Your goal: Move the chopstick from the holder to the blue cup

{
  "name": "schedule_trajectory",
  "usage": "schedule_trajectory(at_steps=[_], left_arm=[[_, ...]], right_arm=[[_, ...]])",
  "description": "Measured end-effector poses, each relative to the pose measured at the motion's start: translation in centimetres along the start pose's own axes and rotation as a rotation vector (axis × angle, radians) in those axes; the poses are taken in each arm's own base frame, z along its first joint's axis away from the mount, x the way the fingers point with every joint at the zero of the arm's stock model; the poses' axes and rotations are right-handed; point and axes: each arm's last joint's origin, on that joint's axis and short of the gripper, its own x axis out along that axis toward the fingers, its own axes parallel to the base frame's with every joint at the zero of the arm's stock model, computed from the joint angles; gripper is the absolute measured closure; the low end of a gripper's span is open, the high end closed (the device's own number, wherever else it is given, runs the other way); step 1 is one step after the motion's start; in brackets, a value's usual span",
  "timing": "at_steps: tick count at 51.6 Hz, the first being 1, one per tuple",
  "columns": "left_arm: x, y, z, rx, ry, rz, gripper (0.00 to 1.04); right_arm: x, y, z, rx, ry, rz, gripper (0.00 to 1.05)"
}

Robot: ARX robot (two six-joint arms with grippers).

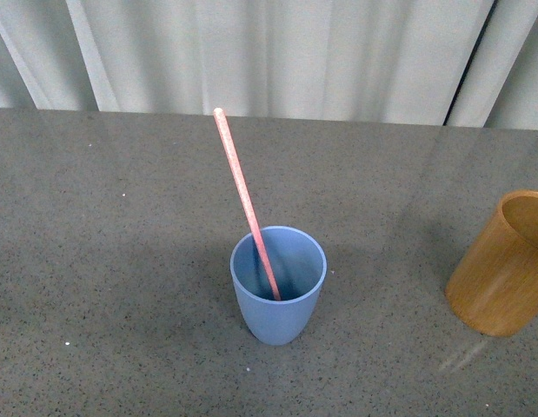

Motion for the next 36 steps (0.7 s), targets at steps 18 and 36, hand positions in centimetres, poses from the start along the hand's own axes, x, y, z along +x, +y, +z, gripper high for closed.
schedule_trajectory(at_steps=[18, 36], left_arm=[[0.0, 0.0, 0.0, 0.000, 0.000, 0.000, 0.07], [0.0, 0.0, 0.0, 0.000, 0.000, 0.000, 0.07]], right_arm=[[-1.9, 0.0, -1.6, -0.006, 0.004, 0.001, 1.04], [-2.8, 0.0, -2.2, -0.006, -0.019, 0.001, 1.04]])
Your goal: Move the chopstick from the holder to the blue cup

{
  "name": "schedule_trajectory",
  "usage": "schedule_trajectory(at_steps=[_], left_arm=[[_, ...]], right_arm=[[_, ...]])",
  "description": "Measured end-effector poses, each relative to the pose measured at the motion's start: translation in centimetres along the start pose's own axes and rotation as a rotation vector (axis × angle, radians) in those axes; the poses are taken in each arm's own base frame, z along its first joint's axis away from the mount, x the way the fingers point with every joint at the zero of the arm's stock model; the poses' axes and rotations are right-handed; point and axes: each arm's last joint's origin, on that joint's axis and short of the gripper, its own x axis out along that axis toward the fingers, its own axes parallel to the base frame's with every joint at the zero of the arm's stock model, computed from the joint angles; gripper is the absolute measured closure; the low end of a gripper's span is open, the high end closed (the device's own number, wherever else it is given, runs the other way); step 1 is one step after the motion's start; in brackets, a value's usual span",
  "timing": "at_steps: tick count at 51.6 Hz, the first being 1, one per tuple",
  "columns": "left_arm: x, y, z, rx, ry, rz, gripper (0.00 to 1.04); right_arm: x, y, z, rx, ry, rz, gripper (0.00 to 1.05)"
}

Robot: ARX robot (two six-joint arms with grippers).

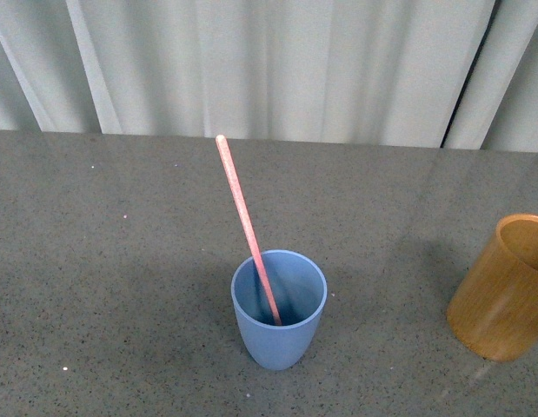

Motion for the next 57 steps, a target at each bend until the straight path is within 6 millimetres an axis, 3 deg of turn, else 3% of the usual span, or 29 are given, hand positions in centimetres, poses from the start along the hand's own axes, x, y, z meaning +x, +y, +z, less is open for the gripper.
schedule_trajectory(at_steps=[48, 57], left_arm=[[0.0, 0.0, 0.0, 0.000, -0.001, 0.000, 0.07], [0.0, 0.0, 0.0, 0.000, -0.001, 0.000, 0.07]], right_arm=[[-2.3, 0.0, -0.3, 0.000, 0.004, -0.001, 1.04], [-2.3, 0.0, -0.3, 0.000, 0.004, -0.001, 0.81]])
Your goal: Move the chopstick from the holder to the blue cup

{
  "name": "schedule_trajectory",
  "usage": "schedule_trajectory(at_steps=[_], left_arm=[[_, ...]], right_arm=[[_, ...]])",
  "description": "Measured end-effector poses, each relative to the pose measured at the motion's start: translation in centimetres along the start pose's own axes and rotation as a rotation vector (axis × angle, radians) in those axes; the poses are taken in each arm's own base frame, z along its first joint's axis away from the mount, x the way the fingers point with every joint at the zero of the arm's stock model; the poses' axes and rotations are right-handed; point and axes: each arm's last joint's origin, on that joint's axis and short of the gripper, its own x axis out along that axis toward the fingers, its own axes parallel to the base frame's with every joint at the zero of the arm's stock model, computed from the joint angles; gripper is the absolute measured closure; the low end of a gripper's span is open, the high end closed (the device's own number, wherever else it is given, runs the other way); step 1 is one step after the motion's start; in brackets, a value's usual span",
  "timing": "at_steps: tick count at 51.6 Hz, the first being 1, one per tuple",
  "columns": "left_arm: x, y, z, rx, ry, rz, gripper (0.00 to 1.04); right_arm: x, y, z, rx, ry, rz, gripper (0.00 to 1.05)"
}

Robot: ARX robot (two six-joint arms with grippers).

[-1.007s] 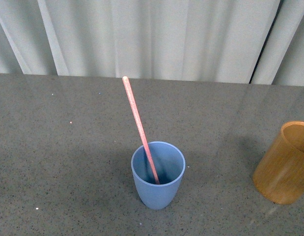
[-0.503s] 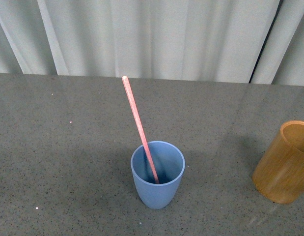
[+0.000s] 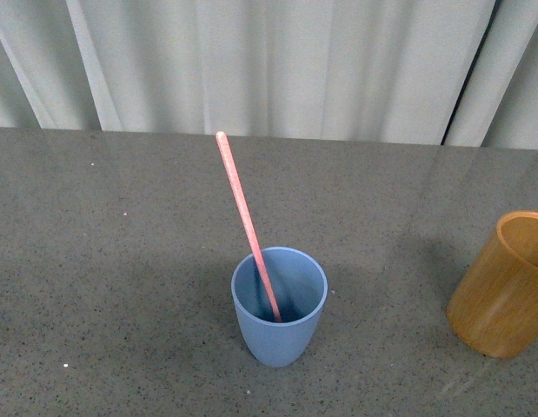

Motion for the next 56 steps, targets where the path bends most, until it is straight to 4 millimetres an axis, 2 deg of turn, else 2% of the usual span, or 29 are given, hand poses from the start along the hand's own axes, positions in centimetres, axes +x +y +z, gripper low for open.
schedule_trajectory(at_steps=[4, 8, 14, 17, 20, 24, 56], left_arm=[[0.00, 0.00, 0.00, 0.000, 0.000, 0.000, 0.07], [0.00, 0.00, 0.00, 0.000, 0.000, 0.000, 0.07], [0.00, 0.00, 0.00, 0.000, 0.000, 0.000, 0.07], [0.00, 0.00, 0.00, 0.000, 0.000, 0.000, 0.07], [0.00, 0.00, 0.00, 0.000, 0.000, 0.000, 0.07], [0.00, 0.00, 0.00, 0.000, 0.000, 0.000, 0.07], [0.00, 0.00, 0.00, 0.000, 0.000, 0.000, 0.07]], right_arm=[[0.00, 0.00, 0.00, 0.000, 0.000, 0.000, 0.67], [0.00, 0.00, 0.00, 0.000, 0.000, 0.000, 0.47], [0.00, 0.00, 0.00, 0.000, 0.000, 0.000, 0.30], [0.00, 0.00, 0.00, 0.000, 0.000, 0.000, 0.16], [0.00, 0.00, 0.00, 0.001, 0.000, 0.000, 0.08], [0.00, 0.00, 0.00, 0.000, 0.000, 0.000, 0.10], [0.00, 0.00, 0.00, 0.000, 0.000, 0.000, 0.10]])
